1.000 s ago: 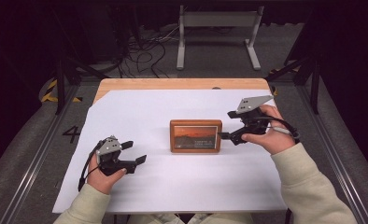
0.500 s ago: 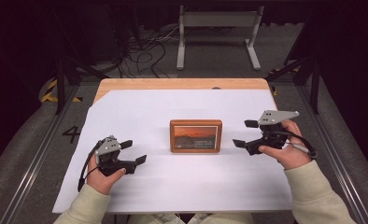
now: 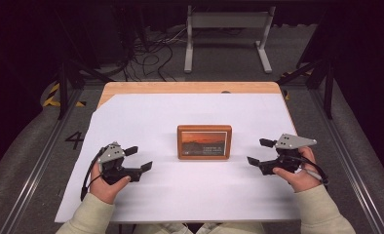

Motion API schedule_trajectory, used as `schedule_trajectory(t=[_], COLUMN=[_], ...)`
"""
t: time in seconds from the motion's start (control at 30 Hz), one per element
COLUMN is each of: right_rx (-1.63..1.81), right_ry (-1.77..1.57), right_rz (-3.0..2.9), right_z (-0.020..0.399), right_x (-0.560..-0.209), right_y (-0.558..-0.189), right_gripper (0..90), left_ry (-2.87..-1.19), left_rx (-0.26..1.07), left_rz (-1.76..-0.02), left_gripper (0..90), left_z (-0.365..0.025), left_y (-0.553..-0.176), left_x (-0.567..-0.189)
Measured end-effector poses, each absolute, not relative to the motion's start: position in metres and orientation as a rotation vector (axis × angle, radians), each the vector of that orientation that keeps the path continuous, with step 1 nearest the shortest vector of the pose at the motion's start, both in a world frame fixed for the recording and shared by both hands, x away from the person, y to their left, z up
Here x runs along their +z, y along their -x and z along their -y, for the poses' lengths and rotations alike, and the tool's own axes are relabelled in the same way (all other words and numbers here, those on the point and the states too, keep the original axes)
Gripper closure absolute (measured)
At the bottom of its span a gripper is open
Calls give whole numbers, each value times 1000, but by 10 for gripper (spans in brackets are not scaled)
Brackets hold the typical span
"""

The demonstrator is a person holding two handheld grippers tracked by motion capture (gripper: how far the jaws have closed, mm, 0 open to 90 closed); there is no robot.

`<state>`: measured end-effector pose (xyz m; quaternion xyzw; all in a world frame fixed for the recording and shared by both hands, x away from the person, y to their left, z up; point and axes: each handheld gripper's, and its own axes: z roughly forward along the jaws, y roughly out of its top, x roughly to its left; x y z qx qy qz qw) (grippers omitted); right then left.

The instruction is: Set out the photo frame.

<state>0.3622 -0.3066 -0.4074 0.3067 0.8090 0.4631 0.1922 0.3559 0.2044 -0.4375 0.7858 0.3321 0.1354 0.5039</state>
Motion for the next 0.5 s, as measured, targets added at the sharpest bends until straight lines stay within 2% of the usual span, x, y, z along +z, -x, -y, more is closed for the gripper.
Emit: schedule_trajectory(t=[0.23, 0.5], right_rx=[1278, 1282], right_ry=[-882, -896], right_rz=[-2223, -2215], right_z=[312, 313], right_x=[-429, -436], right_y=[-360, -361], right_gripper=[179, 190], left_ry=[-1894, -1891], left_rx=[342, 340], left_rz=[-793, -806], left_gripper=[183, 185], left_z=[-205, -204], left_y=[-358, -359], left_x=[-440, -440])
